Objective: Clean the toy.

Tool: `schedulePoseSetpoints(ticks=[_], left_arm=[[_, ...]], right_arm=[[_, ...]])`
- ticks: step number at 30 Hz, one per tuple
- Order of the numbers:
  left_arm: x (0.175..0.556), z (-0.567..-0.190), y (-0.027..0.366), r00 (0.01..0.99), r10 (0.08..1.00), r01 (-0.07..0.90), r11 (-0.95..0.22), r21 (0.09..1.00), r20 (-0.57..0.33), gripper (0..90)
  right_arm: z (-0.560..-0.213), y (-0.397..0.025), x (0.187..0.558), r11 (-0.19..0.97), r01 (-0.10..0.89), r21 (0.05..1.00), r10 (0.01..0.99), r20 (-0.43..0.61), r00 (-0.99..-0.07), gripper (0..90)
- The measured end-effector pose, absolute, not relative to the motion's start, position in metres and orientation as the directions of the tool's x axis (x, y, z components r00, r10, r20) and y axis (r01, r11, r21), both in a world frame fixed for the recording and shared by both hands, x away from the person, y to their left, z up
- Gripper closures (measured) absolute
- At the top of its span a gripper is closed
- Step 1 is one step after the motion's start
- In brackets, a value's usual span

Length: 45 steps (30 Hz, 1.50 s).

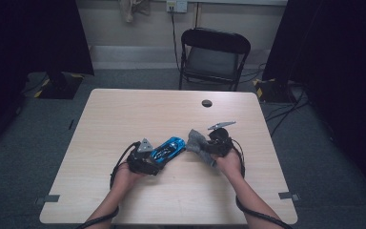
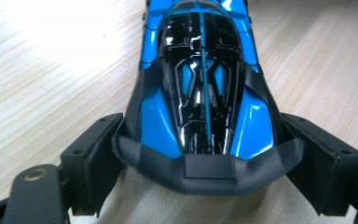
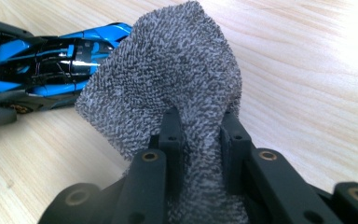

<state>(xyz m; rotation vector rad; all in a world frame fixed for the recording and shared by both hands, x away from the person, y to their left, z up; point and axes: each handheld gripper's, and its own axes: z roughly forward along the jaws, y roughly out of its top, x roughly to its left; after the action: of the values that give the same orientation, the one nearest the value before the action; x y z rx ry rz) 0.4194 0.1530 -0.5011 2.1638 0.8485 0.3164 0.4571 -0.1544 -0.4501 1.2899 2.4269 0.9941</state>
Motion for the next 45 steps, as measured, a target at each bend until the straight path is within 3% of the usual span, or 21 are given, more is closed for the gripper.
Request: schedulePoseSetpoints(ticks=[7, 10, 14, 33, 45], left_arm=[[0.417, -0.496, 0.157, 0.747, 0.664, 0.488, -0.498, 0.717, -0.047, 17.1], [0.415, -0.492, 0.158, 0.751, 0.657, 0.503, -0.502, 0.703, -0.068, 22.5], [0.414, -0.487, 0.163, 0.751, 0.654, 0.512, -0.494, 0.703, -0.087, 23.5], [0.416, -0.481, 0.171, 0.743, 0.662, 0.54, -0.499, 0.677, -0.105, 17.9], [0.416, -0.463, 0.18, 0.733, 0.672, 0.519, -0.454, 0.725, -0.104, 18.2]], right_arm=[[-0.448, -0.158, 0.457, 0.385, 0.65, 0.655, 0.797, 0.119, -0.592, 75.1], [-0.446, -0.16, 0.457, 0.381, 0.649, 0.659, 0.796, 0.123, -0.592, 75.0], [-0.443, -0.161, 0.456, 0.382, 0.643, 0.664, 0.793, 0.122, -0.597, 75.0], [-0.446, -0.163, 0.454, 0.386, 0.646, 0.658, 0.793, 0.121, -0.597, 75.0], [-0.446, -0.16, 0.453, 0.388, 0.644, 0.659, 0.793, 0.118, -0.598, 75.0]])
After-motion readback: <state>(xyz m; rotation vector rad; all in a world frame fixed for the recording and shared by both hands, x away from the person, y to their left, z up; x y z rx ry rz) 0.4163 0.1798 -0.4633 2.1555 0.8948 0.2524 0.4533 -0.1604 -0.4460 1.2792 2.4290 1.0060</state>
